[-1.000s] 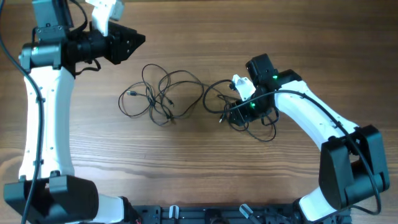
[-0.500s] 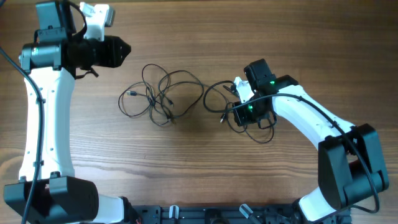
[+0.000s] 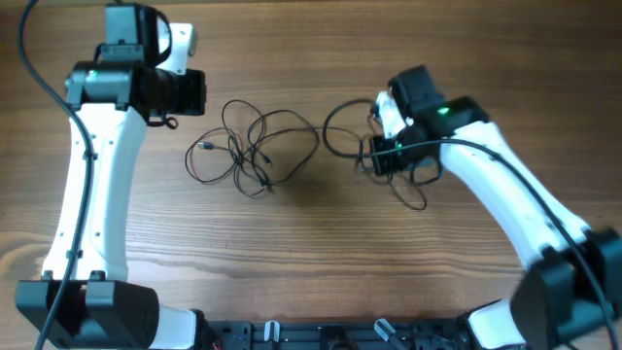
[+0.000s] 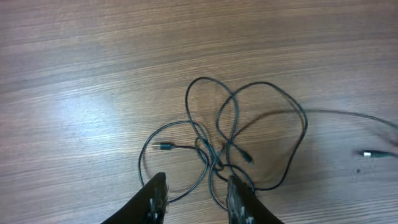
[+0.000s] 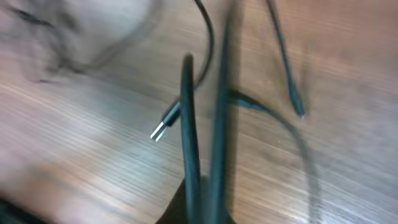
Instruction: Untangle cables
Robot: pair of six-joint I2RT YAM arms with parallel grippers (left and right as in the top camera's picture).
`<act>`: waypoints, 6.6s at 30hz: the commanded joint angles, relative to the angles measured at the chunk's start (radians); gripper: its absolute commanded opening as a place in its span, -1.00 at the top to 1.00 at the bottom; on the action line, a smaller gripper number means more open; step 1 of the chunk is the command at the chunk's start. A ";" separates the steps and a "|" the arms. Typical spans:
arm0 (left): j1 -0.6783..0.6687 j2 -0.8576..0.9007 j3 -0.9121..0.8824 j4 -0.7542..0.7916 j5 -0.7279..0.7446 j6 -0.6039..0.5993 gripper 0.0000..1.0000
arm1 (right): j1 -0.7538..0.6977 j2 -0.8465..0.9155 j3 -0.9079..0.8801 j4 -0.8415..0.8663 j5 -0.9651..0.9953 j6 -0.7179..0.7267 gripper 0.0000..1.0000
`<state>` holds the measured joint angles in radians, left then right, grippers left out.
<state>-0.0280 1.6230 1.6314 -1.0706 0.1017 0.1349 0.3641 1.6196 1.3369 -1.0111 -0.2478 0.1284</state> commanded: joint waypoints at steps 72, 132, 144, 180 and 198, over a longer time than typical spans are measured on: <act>-0.095 -0.026 0.005 -0.020 0.080 -0.066 0.38 | -0.851 0.744 1.167 0.081 0.409 0.003 0.53; -0.095 -0.026 0.005 -0.038 0.080 -0.069 0.40 | -0.622 0.746 0.552 0.068 0.551 0.555 -0.04; -0.095 -0.026 0.005 -0.025 0.081 -0.069 0.39 | -0.618 0.746 0.549 0.185 0.358 0.435 -0.12; -0.158 -0.026 0.005 0.000 0.133 -0.061 0.38 | -0.618 0.747 0.534 0.251 0.566 0.422 -0.23; -0.178 -0.026 0.005 -0.058 0.133 -0.031 0.40 | -0.618 0.832 0.535 0.187 0.617 0.480 -0.25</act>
<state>-0.2016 1.6211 1.6314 -1.1213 0.2157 0.0814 -0.2558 2.3810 1.8866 -0.8112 0.3496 0.5980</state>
